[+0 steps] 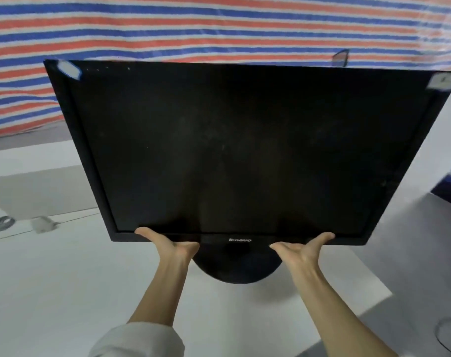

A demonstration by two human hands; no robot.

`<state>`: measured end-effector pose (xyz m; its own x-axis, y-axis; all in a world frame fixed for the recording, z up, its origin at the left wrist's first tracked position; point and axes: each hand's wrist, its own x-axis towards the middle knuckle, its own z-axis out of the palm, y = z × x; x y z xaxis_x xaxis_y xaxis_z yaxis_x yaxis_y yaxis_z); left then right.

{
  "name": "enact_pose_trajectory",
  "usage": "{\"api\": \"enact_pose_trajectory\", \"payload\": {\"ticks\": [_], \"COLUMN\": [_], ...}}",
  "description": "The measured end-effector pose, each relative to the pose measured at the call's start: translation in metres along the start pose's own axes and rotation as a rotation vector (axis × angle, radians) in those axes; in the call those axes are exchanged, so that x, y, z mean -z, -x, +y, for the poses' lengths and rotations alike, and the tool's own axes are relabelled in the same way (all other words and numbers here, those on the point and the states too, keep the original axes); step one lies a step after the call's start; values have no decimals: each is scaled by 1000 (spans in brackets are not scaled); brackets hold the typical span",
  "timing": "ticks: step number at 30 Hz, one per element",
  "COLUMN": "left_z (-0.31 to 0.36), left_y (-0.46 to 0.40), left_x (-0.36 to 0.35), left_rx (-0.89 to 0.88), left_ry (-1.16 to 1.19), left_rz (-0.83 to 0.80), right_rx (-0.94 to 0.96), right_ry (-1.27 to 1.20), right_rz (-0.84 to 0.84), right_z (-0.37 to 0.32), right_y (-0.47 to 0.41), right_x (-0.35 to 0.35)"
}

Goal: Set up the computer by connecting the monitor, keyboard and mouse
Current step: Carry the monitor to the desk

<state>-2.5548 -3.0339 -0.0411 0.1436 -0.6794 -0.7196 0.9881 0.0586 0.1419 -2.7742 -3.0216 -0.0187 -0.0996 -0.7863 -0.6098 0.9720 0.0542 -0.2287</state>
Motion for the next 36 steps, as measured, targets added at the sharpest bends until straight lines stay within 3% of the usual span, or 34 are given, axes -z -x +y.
{"api": "enact_pose_trajectory", "payload": {"ticks": [9,19,27,36], "left_z": [49,92,114,117], "left_y": [-95,-194,-239,-258], "left_x": [-15,-10,-33,-17], "left_rx": [-143,-253,-294,-288], "left_ry": [184,283,300,291], "left_rz": [24,93,28,-233], "right_rx": [-208,-373,-388,-387], "right_ry": [168,236,190,174], "right_rz": [-55,-11,-53,-228], "right_z": [72,148,176,188], "right_y": [-127,-252,-297,-311], "right_x": [-53,-61,-84,-89]}}
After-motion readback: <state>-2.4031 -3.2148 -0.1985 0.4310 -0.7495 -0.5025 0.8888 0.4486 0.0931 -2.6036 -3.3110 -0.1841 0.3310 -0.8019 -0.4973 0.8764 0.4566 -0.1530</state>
